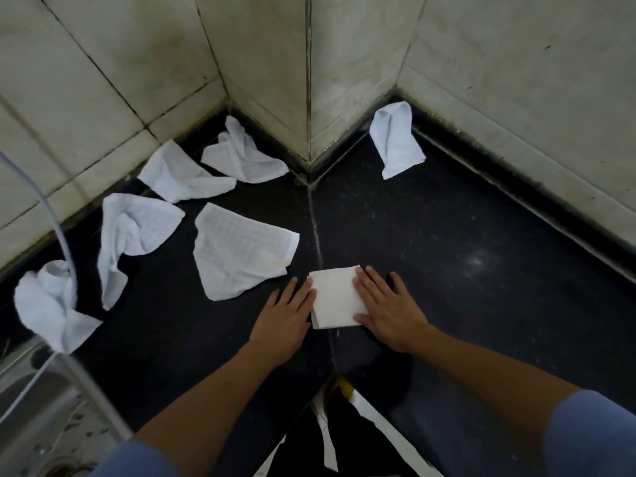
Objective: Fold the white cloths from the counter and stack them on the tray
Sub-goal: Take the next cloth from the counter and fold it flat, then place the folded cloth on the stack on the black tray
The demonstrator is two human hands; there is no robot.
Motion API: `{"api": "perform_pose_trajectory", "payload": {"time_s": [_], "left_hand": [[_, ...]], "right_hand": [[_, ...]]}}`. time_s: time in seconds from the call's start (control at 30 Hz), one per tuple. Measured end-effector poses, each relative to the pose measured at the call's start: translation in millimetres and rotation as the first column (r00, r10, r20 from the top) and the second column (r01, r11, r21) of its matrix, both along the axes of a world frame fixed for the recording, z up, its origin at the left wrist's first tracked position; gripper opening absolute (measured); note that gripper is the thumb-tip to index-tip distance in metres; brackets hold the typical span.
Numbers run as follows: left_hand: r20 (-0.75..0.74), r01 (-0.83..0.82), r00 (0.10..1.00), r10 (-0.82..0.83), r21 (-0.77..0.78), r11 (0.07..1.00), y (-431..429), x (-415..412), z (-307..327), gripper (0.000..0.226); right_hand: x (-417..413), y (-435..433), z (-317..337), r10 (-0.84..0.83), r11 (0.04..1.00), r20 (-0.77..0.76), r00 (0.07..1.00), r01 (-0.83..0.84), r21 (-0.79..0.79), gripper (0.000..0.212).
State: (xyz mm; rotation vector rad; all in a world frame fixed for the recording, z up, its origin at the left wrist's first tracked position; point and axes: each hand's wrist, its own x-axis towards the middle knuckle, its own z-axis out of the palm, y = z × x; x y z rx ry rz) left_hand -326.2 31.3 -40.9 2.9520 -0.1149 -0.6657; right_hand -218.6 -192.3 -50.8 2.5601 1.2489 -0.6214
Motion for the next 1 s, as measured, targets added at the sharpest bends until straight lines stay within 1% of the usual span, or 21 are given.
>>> {"api": "perform_pose_trajectory", "payload": {"time_s": [0.03,0.1,0.17,0.23,0.3,0.33,0.43,0.5,0.6,0.67,0.8,0.9,1.0], "left_hand": [[-0.010,0.001,1.000,-0.001,0.003,1.000,-0.5,1.3,2.6,0.063],[-0.018,-0.013,1.000,0.013,0.000,1.000,-0.9,2.0,10.8,0.062],[-0.012,-0.060,0.998,0.060,-0.010,0.998,0.0,-2.0,21.9,0.058],[0.015,-0.116,0.993,0.116,-0.014,0.993,1.9,-11.8,30.2,0.052],[0.039,-0.173,0.984,0.174,-0.029,0.985,4.9,-26.2,35.6,0.048],[0.049,-0.194,0.980,0.195,-0.029,0.981,7.0,-33.9,37.8,0.046],[0.098,-0.248,0.964,0.248,-0.014,0.969,13.2,-56.2,40.1,0.036],[0.114,-0.292,0.949,0.293,-0.022,0.956,15.3,-65.5,45.6,0.034],[0.146,-0.318,0.937,0.318,-0.019,0.948,17.8,-71.5,56.5,0.036],[0.146,-0.306,0.941,0.304,-0.008,0.952,18.1,-70.3,66.3,0.034],[0.193,-0.235,0.953,0.233,-0.013,0.972,14.9,-59.9,83.0,0.028],[0.239,-0.144,0.959,0.153,-0.057,0.988,5.9,-51.5,93.9,0.025],[0.296,-0.007,0.954,0.035,-0.096,0.995,-12.7,-47.8,103.1,0.022]], "right_hand": [[4.2,3.5,4.6,0.011,1.000,-0.005,1.000,-0.011,0.014,0.075],[14.7,15.7,15.5,0.006,0.993,-0.001,1.000,-0.006,0.115,0.074],[26.5,34.8,24.9,-0.014,0.980,-0.029,0.999,0.020,0.197,0.062],[37.8,56.5,29.6,-0.042,0.985,-0.088,0.995,0.056,0.161,0.063],[46.8,74.8,31.4,-0.098,0.992,-0.163,0.982,0.108,0.057,0.066],[50.3,81.4,31.1,-0.137,0.990,-0.215,0.967,0.143,0.009,0.064],[51.3,89.5,31.2,-0.225,0.974,-0.355,0.907,0.219,-0.058,0.045],[44.9,86.7,31.7,-0.267,0.960,-0.419,0.868,0.275,-0.041,0.035],[30.2,72.8,39.4,-0.262,0.936,-0.455,0.851,0.339,0.095,0.018],[19.4,58.8,52.3,-0.247,0.914,-0.431,0.868,0.356,0.193,0.012],[-5.1,24.0,85.2,-0.263,0.869,-0.299,0.917,0.359,0.339,0.022],[-26.6,-7.9,109.3,-0.334,0.831,-0.171,0.927,0.375,0.411,0.031],[-58.2,-47.7,127.4,-0.450,0.770,-0.073,0.890,0.428,0.474,0.035]]}}
